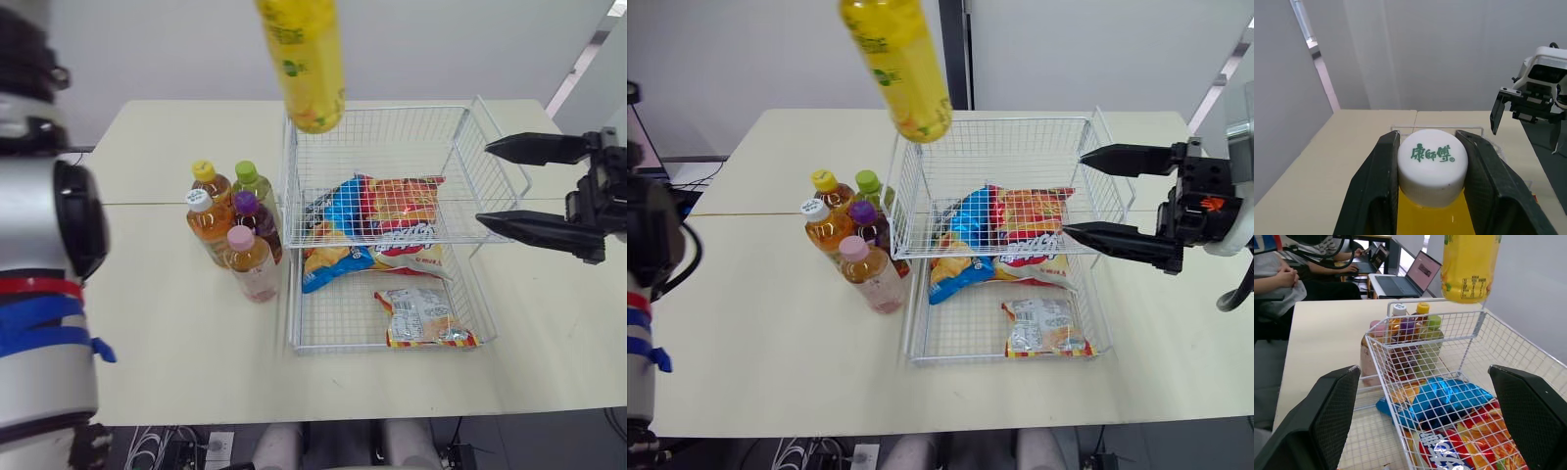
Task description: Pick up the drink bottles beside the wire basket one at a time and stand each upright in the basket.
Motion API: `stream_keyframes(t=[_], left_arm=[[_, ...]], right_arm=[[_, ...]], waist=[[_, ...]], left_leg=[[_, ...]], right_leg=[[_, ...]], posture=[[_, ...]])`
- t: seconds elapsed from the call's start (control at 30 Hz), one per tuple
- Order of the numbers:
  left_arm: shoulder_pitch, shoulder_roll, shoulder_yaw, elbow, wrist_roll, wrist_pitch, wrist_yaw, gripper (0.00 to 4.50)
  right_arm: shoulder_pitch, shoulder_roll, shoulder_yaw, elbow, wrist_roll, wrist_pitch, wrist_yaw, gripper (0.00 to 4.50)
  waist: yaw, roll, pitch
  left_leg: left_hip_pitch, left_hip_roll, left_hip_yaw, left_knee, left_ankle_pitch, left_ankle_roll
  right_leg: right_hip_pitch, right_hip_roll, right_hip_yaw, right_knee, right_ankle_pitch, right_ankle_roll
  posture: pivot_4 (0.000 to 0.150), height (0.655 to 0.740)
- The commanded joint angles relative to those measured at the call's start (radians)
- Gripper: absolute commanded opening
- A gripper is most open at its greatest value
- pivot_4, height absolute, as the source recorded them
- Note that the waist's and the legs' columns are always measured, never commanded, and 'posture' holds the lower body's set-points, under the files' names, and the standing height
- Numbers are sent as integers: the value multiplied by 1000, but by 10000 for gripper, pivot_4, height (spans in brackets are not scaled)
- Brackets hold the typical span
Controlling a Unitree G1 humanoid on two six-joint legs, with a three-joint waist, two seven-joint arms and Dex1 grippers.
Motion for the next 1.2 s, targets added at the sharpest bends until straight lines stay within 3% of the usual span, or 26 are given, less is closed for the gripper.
stream_keyframes(t=[0.03,0.2,0.57,0.83,1.07,1.2], left_arm=[[-43,-99,27,51,49,-107,22,13615],[-19,-273,60,122,89,-220,78,13615],[-16,-485,123,304,176,-434,249,13615],[-18,-569,164,387,226,-484,387,13615],[-29,-597,201,413,249,-459,407,13615],[-38,-591,211,413,257,-442,369,26391]], right_arm=[[29,-25,-73,-24,-9,-19,-35,45000],[108,-40,-161,-28,-32,-14,-64,45000],[265,-26,-347,-108,23,33,-153,45000],[304,-23,-372,-128,42,21,-203,45000],[324,-28,-380,-139,56,16,-217,45000],[331,-29,-388,-141,55,14,-223,45000]], waist=[[3,0,0],[7,-1,2],[4,-1,3],[4,0,3],[6,0,2],[5,0,2]], left_leg=[[0,0,0,1,0,0],[-7,-2,-2,10,0,1],[-7,-2,-1,11,-1,1],[-7,-3,-1,12,-1,1],[-6,-3,-1,12,-1,2],[-5,-3,-1,12,-1,2]], right_leg=[[0,0,0,0,0,0],[-1,0,-1,1,2,3],[-2,-1,0,2,3,4],[-1,-1,0,3,3,4],[0,-1,0,3,3,4],[0,-1,0,4,3,4]], posture=[[1500,7400],[1500,7400],[1500,7400],[1500,7400],[1500,7400],[1500,7400]])
